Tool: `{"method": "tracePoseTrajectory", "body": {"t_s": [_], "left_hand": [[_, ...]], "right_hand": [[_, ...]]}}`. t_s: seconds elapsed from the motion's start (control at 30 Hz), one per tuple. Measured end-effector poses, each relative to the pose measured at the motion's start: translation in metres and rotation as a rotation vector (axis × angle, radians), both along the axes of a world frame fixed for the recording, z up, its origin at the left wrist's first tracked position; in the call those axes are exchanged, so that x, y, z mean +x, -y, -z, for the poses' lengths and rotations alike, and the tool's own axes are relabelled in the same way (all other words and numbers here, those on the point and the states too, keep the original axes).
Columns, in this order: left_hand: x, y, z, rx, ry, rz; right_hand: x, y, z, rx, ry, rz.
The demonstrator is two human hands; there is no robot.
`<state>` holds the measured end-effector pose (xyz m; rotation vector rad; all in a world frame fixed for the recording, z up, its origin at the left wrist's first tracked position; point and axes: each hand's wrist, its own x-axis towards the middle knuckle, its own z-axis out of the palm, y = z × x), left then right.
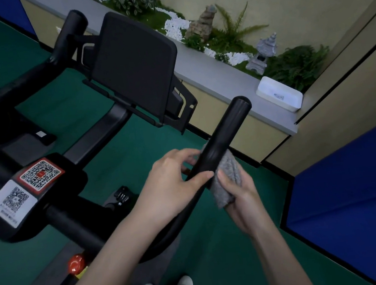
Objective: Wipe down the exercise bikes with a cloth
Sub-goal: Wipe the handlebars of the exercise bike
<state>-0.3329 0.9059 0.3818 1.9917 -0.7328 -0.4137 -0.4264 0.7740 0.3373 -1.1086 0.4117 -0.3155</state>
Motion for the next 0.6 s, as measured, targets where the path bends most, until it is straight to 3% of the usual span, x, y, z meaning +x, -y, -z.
{"method": "tracePoseTrajectory", "body": {"t_s": [0.07,0.3,0.6], "left_hand": [[-0.001,-0.002,0.0,0.004,0.004,0.004],[-0.004,-0.005,0.0,-0.013,-0.011,0.014],[-0.002,-0.004,0.002,-0.014,0.059,0.036]], "right_hand": [[-0.005,-0.003,-0.003,-0.134,-0.036,0.047],[-0.002,-0.011,-0.025,-0.874,-0.092,0.517],[-0.004,-0.022,-0.029,-1.199,-0.044,0.558]]}}
